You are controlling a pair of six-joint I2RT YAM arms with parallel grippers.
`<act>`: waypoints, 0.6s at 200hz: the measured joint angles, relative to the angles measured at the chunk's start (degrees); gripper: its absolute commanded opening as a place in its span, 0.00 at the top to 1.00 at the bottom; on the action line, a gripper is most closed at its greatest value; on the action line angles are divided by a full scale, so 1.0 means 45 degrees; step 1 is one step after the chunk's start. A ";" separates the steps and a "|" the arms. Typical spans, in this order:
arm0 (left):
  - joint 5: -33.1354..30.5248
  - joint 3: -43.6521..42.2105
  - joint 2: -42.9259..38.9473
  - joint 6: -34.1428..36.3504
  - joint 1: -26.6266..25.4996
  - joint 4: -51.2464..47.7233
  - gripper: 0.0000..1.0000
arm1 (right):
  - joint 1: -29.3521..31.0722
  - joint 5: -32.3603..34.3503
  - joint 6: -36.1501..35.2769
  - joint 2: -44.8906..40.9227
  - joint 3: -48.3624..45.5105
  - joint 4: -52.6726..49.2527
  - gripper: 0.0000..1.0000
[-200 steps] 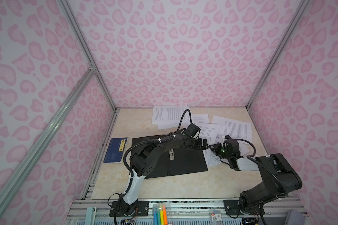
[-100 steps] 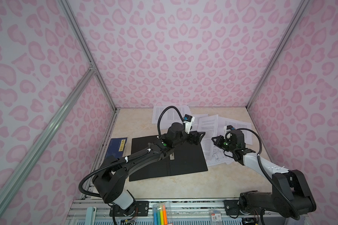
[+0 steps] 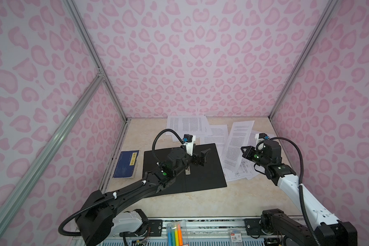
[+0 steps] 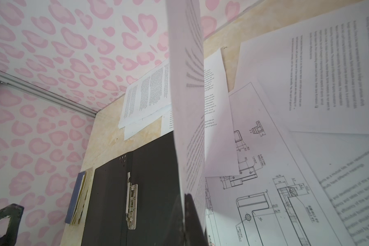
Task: Put the files into the folder
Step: 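Lift the text sheet with the right gripper while the left gripper withdraws, then carry the text sheet with the right gripper onto the open folder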
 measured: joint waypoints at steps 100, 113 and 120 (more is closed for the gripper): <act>-0.3667 -0.2259 -1.0928 0.0913 0.0019 -0.8573 0.02 | 0.3997 0.0797 -0.1486 0.2497 0.4843 -0.2409 1.00; -0.3691 -0.2934 -1.1880 0.1180 0.0024 -0.8791 0.02 | 0.4677 0.0505 -0.1491 0.3298 0.5712 -0.2492 1.00; -0.3662 -0.3215 -1.2313 0.1438 0.0029 -0.8947 0.02 | 0.4988 0.0238 -0.1481 0.3662 0.6096 -0.2472 1.00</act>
